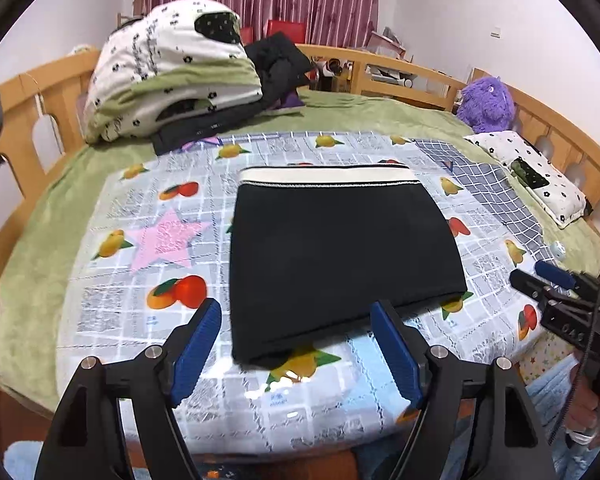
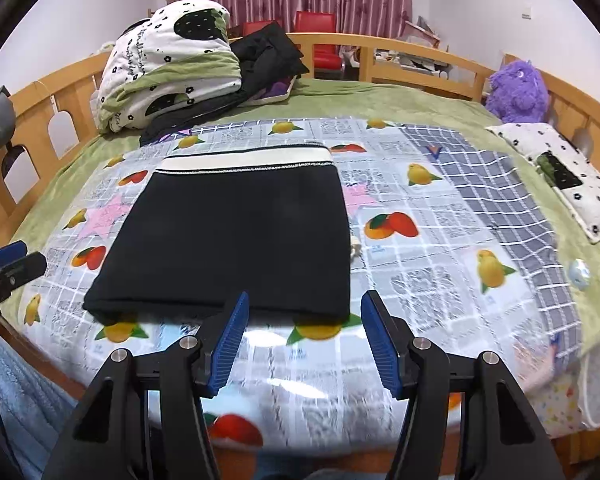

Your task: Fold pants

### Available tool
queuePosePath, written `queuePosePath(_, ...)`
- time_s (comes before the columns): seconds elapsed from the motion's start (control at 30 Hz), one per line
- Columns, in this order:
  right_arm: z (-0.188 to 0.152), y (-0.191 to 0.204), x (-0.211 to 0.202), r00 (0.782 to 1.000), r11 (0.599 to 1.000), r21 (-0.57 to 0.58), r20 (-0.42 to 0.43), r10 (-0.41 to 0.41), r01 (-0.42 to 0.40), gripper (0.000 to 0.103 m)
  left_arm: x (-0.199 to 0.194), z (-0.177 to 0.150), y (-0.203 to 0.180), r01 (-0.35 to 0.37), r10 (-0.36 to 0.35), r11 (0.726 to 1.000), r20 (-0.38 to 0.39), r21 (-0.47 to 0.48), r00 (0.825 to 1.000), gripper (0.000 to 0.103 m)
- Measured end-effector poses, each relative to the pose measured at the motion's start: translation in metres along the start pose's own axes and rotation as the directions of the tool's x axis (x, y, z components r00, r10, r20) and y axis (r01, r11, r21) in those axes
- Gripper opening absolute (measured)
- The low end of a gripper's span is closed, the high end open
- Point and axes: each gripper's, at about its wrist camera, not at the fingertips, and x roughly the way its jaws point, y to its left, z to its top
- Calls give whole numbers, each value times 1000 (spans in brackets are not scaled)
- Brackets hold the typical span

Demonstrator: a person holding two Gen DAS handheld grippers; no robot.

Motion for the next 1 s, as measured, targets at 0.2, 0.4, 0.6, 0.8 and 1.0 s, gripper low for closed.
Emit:
queuePosePath(0.2,-2,15,-53,996,1000,10,79,28,-29,91,-23,-9,-1,2,-2,1000,20,-17,1000,81)
queuePosePath(0.4,-4,25,-62,994,1000,-9,111,1,0,96,-34,-14,-5,-17,18,1000,36,-14,999,86)
queuePosePath(0.6,-11,16,-57,997,999,47,80,-6,2,96,-38,-18,-4,-41,42,999,43,-18,998,86)
queuePosePath(0.8,-12,20,-62,995,999,40,97,-10,6,96,-42,-18,-2,-42,43,999,58,-26,997,86)
queuePosePath(1.0,-13,25,-64,995,1000,28,102,-7,4,96,-44,-18,-2,-42,44,999,59,-33,997,86)
